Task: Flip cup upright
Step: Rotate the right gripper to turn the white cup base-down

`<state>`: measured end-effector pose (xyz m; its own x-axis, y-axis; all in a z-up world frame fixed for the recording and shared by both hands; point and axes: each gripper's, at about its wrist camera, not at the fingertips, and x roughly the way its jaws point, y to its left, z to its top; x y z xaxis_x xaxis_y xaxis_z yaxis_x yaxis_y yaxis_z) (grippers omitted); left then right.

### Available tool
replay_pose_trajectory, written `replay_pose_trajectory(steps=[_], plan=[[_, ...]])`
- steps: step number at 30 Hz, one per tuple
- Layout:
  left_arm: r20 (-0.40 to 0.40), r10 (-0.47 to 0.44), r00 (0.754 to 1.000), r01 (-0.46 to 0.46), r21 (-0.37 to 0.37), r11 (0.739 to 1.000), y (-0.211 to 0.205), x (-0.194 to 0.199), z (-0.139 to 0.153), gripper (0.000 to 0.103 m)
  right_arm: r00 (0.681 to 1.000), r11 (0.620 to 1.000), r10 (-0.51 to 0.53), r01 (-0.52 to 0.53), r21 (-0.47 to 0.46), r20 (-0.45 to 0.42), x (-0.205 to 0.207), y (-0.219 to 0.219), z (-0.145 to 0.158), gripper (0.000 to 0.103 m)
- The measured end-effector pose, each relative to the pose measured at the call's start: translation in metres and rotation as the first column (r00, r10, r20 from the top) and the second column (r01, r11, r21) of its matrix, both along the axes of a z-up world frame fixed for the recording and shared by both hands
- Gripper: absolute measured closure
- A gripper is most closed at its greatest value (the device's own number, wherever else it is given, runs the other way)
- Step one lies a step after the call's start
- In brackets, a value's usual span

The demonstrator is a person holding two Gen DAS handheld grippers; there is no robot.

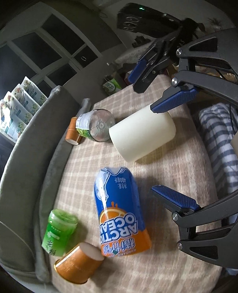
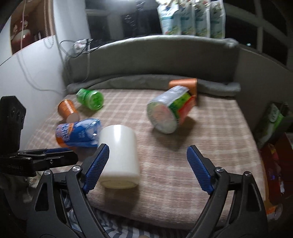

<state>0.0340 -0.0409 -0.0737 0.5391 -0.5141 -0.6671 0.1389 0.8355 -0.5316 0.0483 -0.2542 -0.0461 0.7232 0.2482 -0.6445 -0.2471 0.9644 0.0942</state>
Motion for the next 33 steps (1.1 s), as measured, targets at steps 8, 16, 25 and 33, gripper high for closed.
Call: replay_pose_trajectory(steps=[8, 16, 25, 33], plan=[[-0.021, -0.005, 1.0, 0.005, -0.018, 1.0, -0.012, 0.011, 0.001, 0.023, 0.995, 0.997, -0.07, 0.072, -0.024, 0.069, -0.011, -0.016, 0.005, 0.008], [-0.173, 0.011, 0.985, -0.039, -0.162, 0.986, -0.018, 0.036, -0.013, 0.023, 0.993, 0.995, -0.095, 0.096, -0.011, 0.077, -0.013, -0.028, 0.003, 0.008], [-0.234, 0.058, 0.97, -0.108, -0.204, 0.973, -0.02, 0.051, -0.025, 0.023, 0.992, 0.994, -0.105, 0.105, -0.006, 0.069, -0.012, -0.033, -0.002, 0.008], [-0.227, 0.072, 0.971, -0.116, -0.186, 0.976, -0.023, 0.058, -0.026, 0.023, 0.992, 0.994, -0.11, 0.11, -0.002, 0.061, -0.01, -0.036, -0.005, 0.008]])
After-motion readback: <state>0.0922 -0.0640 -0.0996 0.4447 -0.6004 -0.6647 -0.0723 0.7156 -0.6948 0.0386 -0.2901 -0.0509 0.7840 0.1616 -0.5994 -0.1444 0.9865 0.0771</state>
